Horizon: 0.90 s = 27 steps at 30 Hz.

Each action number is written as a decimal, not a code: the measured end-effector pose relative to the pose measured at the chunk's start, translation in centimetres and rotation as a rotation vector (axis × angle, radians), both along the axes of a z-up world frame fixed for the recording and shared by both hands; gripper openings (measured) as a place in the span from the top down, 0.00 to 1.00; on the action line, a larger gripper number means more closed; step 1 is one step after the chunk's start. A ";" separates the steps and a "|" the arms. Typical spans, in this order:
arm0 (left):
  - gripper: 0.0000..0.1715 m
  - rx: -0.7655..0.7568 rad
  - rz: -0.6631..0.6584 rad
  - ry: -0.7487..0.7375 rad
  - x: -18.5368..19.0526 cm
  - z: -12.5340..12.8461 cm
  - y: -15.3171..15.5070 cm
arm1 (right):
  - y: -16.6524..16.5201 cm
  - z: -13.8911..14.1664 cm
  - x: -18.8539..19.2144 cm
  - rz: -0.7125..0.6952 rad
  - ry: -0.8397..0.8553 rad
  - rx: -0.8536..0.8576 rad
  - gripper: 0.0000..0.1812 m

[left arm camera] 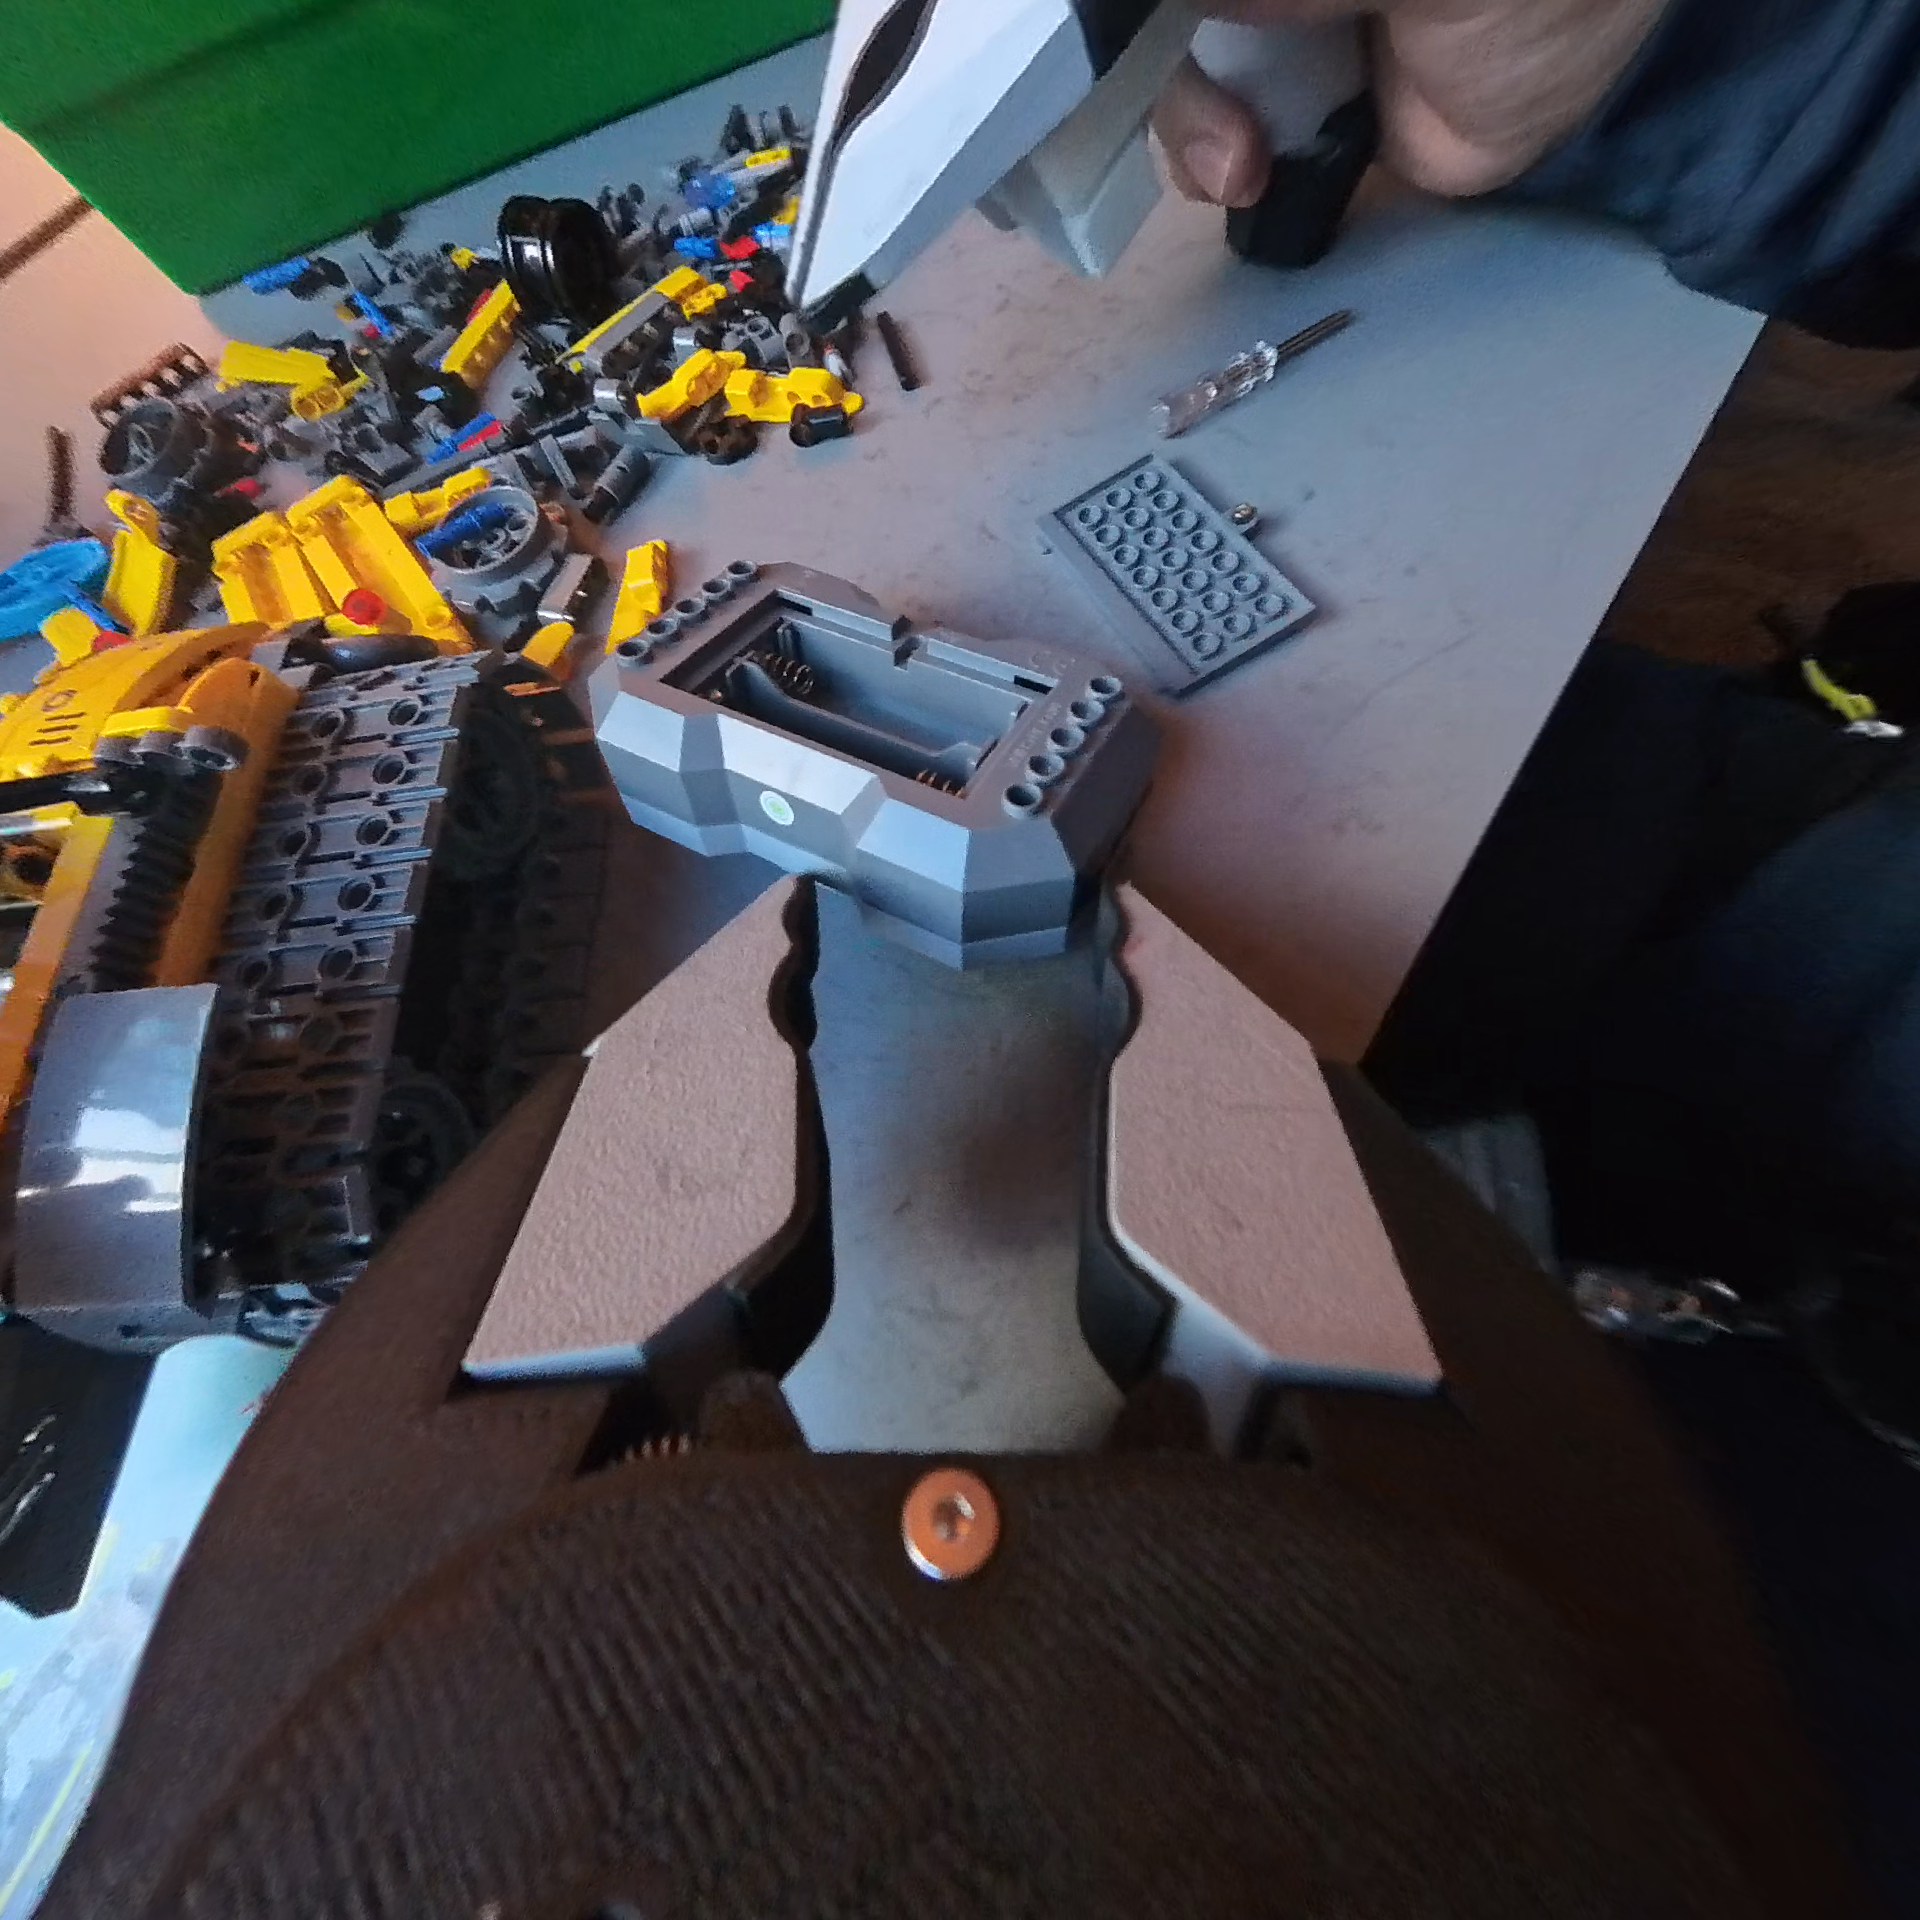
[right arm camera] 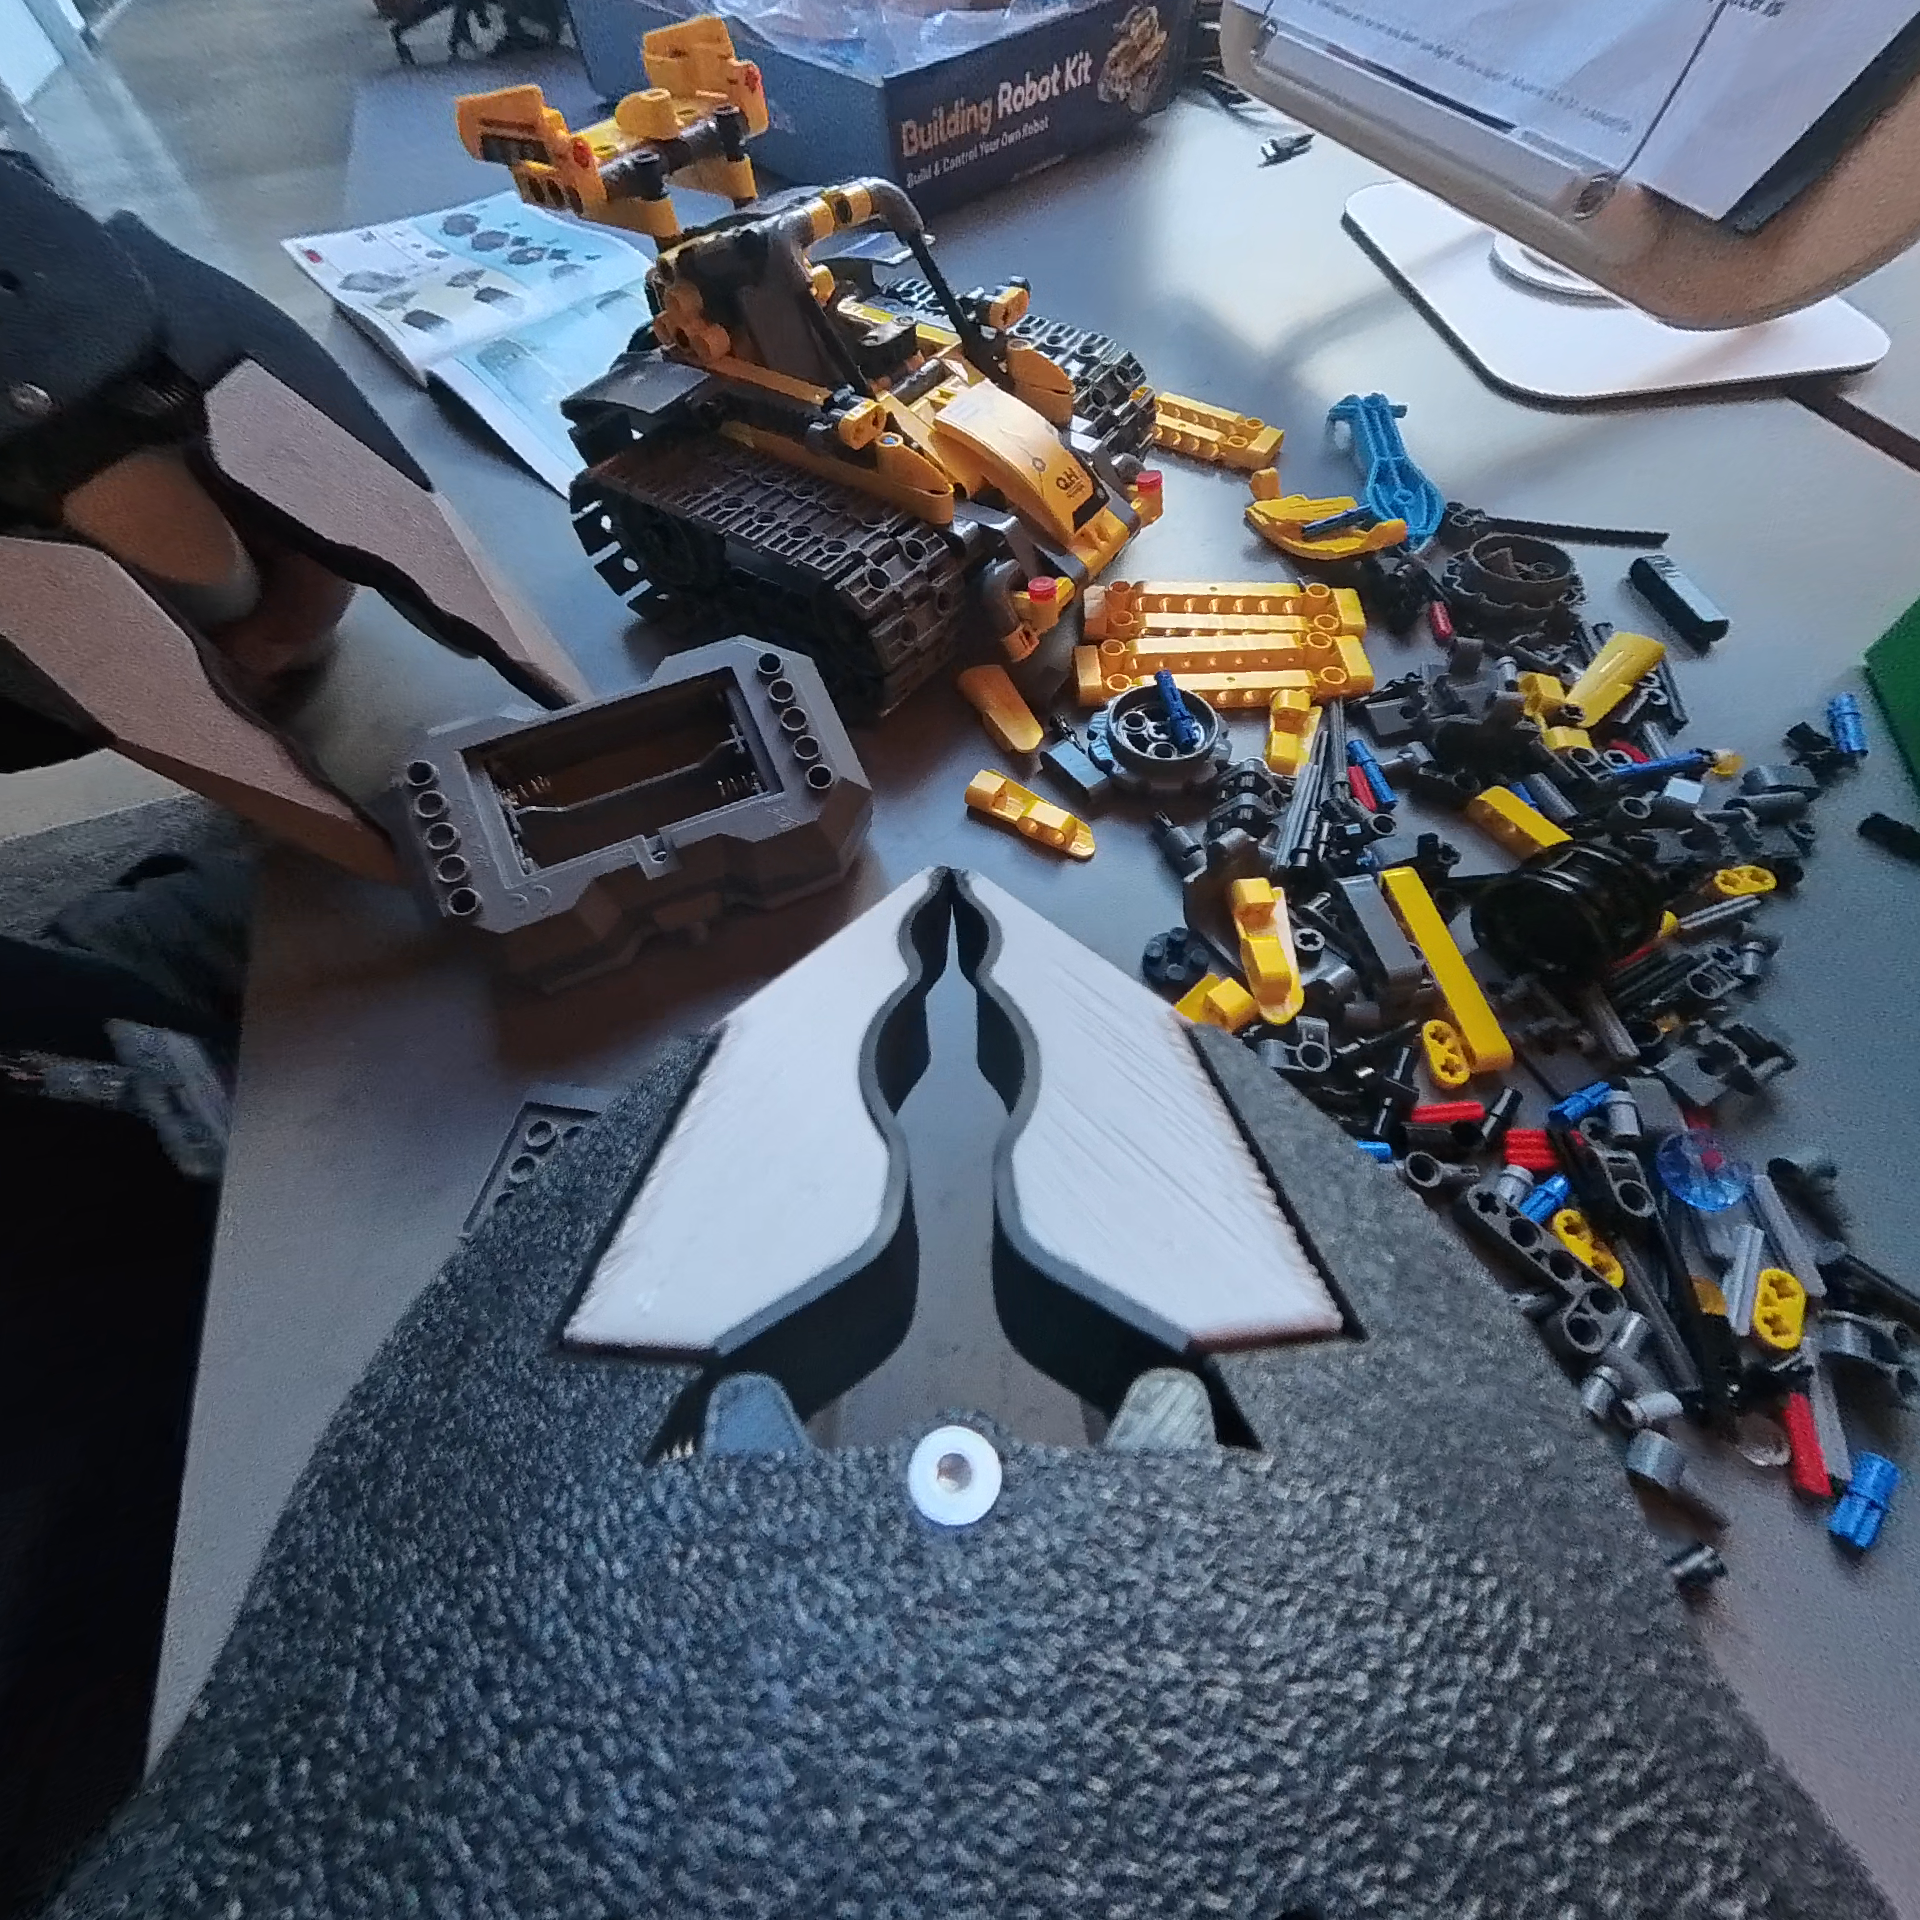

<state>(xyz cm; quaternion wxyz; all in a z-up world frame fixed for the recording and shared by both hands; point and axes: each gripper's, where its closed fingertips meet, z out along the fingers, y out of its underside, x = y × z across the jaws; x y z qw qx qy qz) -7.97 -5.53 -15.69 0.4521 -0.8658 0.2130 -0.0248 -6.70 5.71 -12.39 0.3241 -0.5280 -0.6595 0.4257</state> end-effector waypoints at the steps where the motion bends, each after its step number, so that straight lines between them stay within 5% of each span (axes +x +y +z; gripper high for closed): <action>1: 0.71 0.016 0.004 0.020 0.0 0.1 0.0 | 0.1 0.0 0.0 -0.007 0.001 0.009 1.00; 7: 0.72 0.182 0.110 0.114 -0.8 0.9 -0.4 | 0.3 0.1 -0.1 -0.034 0.013 0.027 1.00; 10: 0.93 0.395 0.190 0.137 -1.1 3.6 -1.4 | 0.9 0.6 0.0 -0.067 0.039 0.021 1.00; 16: 0.75 0.356 0.301 0.005 0.2 2.8 -3.6 | 2.2 1.2 -0.1 -0.116 0.068 -0.059 0.99; 20: 0.75 0.369 0.316 -0.047 -0.3 3.8 -5.8 | 3.9 1.6 -0.1 -0.188 0.096 -0.105 0.94; 27: 0.79 0.342 0.294 -0.296 -3.3 1.8 -9.6 | 10.4 1.3 0.8 -0.513 0.096 -0.063 0.84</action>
